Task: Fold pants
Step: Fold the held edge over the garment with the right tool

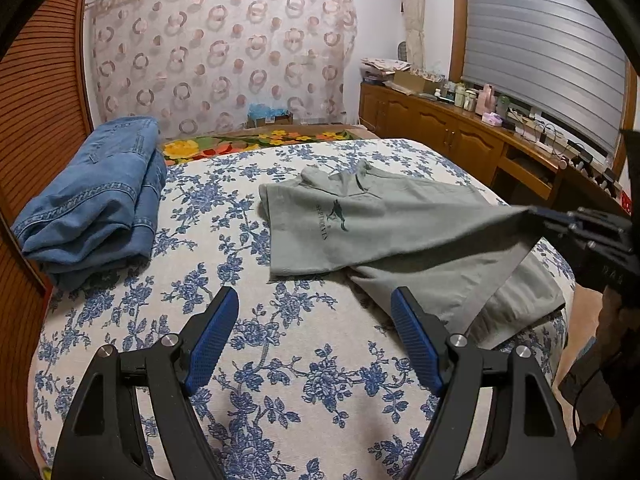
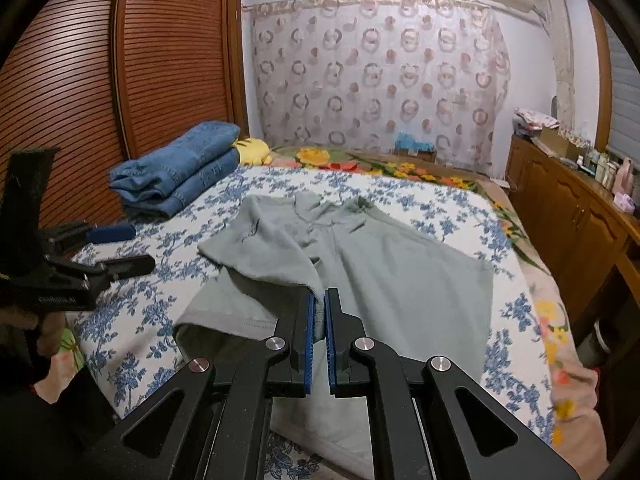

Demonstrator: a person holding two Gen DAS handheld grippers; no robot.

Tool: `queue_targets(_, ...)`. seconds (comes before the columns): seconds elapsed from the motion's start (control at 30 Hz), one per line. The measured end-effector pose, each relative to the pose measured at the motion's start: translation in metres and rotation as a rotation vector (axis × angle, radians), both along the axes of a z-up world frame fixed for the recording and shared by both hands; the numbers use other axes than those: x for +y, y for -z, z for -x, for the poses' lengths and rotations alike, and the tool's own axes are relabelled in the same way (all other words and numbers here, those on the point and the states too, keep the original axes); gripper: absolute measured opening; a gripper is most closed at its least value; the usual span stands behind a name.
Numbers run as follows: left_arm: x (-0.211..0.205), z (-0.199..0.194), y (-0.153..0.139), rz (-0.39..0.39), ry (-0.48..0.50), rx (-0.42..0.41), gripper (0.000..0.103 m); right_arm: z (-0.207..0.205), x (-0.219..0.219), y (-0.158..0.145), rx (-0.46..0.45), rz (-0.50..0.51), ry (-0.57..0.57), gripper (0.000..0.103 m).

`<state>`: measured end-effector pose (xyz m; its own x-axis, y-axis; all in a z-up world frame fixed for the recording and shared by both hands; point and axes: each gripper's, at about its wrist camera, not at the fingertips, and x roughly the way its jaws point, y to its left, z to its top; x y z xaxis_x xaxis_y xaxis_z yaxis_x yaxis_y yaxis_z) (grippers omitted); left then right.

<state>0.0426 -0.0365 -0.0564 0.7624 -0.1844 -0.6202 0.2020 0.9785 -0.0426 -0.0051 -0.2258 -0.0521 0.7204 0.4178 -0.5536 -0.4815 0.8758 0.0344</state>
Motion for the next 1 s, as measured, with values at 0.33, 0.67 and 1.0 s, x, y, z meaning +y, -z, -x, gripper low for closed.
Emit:
queue_targets(0.33,-0.022,-0.003,0.002,0.002,0.052,0.010,0.079,0.022,-0.021,-0.018,-0.060,-0.019,0.040,0.005)
queue_targets(0.67,-0.051,-0.007,0.000,-0.012,0.124,0.021,0.079,0.044,-0.038,-0.020,-0.043,-0.016,0.088,0.005)
queue_targets(1.0,-0.071,-0.007,0.007,-0.029,0.168,0.053,0.079,0.045,-0.048,-0.010,0.030,0.010,0.127,0.005)
